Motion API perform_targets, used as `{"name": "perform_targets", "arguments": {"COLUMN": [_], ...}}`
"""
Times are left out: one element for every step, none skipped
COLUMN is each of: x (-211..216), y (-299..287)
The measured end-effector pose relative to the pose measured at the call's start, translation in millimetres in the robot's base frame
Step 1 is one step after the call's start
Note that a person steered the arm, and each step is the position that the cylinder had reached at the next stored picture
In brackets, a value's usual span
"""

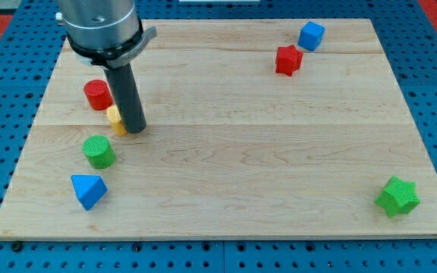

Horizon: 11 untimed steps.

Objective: Slide the red star slightly left

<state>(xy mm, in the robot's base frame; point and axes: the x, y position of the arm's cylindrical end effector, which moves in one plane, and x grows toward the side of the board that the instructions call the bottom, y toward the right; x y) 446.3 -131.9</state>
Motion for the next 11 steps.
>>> {"name": "perform_targets", "arguments": {"x": [-2, -3, -25, -84, -116, -122, -133, -135, -138, -180, -176], "y": [-21, -21, 99, 226, 307, 291, 210, 205, 255, 267, 187]}}
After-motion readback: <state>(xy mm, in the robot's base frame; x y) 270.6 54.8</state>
